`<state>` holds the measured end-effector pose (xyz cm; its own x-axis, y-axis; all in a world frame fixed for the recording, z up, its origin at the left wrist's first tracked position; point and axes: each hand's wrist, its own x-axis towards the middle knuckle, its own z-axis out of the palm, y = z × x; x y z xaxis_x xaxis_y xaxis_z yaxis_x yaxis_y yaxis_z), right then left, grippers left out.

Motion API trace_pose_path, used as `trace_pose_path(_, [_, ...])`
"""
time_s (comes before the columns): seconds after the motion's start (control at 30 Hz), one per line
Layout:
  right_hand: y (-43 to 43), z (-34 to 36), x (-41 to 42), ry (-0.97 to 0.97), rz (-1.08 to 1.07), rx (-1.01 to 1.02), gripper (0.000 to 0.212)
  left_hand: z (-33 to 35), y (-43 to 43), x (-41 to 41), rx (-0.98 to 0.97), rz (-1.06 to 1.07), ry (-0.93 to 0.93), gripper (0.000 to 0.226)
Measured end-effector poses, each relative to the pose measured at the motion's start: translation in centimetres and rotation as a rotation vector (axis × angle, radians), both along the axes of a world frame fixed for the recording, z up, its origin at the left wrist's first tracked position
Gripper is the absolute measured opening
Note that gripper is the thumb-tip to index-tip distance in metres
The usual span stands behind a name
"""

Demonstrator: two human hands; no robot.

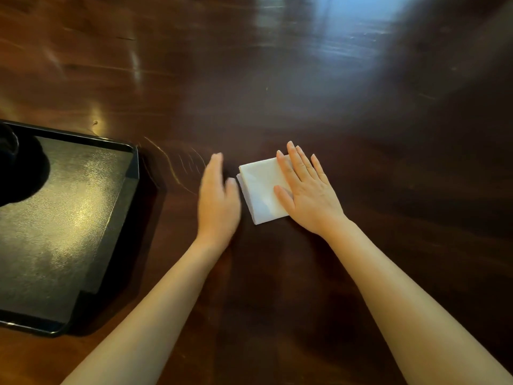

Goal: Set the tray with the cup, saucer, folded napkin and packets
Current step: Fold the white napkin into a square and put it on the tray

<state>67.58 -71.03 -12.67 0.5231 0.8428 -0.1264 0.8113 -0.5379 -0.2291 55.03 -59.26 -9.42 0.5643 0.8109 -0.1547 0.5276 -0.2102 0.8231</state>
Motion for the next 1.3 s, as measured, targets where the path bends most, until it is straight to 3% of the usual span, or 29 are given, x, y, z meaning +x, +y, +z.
trace_pose_path(0.1, [0.0,0.0,0.1,0.008,0.002,-0.003,0.061,2.1,0.1,-1.1,-0.433,0.399,-0.112,0.038])
trace_pose_path(0.17, [0.1,0.3,0.1,0.012,0.004,-0.011,0.062,3.0,-0.1,-0.9,-0.716,0.457,-0.165,0.038])
trace_pose_path(0.27, [-0.1,0.4,0.0,0.016,0.04,-0.01,0.063,4.2,-0.2,0.1,-0.921,0.427,-0.215,0.018])
trace_pose_path(0.33, [-0.3,0.4,-0.1,0.019,0.057,-0.011,0.063,4.6,-0.3,0.7,-0.94,0.384,-0.207,0.019])
trace_pose_path(0.47, [-0.5,0.5,-0.1,0.029,0.06,0.008,0.064,3.6,-0.3,1.2,-0.868,0.349,-0.11,0.061])
trace_pose_path(0.67, [-1.2,0.9,-0.3,0.117,0.04,0.09,0.063,2.4,-0.5,0.4,-0.796,0.269,-0.083,0.025])
trace_pose_path(0.8, [-1.0,2.0,-1.6,0.125,-0.051,0.174,0.063,2.1,-1.3,-0.1,-0.741,0.231,-0.158,0.014])
trace_pose_path(1.03, [0.6,2.8,-3.6,-0.019,-0.069,0.243,0.059,1.8,-2.7,0.0,-0.901,0.206,-0.272,0.02])
trace_pose_path(1.3, [0.0,1.5,-4.4,0.027,-0.136,0.211,0.052,0.9,-3.0,0.6,-0.912,0.344,-0.254,0.015])
